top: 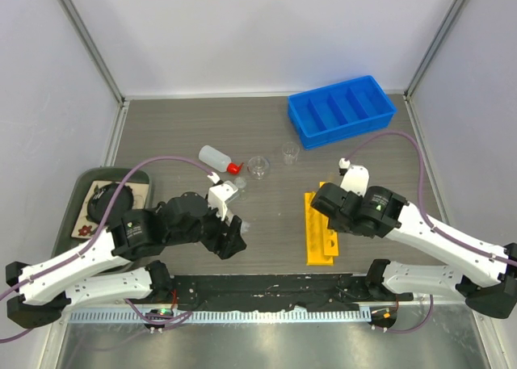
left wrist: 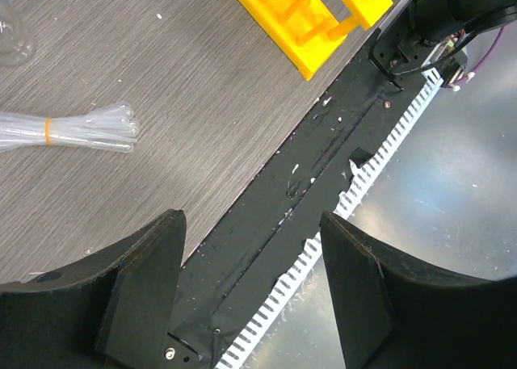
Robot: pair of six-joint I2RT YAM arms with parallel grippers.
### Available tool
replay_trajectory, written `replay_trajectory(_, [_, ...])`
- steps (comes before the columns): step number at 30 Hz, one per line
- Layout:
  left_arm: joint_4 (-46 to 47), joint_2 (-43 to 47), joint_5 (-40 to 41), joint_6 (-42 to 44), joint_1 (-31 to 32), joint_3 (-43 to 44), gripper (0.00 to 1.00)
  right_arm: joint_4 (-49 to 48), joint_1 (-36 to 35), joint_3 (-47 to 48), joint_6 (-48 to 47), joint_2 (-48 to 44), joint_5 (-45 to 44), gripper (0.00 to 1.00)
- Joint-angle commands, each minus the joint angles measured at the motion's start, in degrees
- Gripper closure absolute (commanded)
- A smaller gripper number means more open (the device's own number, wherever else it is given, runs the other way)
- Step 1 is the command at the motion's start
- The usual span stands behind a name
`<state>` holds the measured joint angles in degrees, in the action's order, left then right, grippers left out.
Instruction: Organize the chemistry lab equipment
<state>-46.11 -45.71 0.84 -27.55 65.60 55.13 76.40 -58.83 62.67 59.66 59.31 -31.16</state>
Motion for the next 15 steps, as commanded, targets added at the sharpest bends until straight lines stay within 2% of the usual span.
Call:
replay_trajectory(1, [1.99, -0.08, -0.67, 1.01, -0.13, -0.29, 0.29, 1.38, -0.32, -1.32, 1.51, -1.13, -0.57, 0.81])
replay_trajectory(15, [1.55, 1.50, -0.49, 1.09, -0.13, -1.52, 0.29, -5.81, -0.32, -6.77, 4.24, 2.21, -1.28, 0.80])
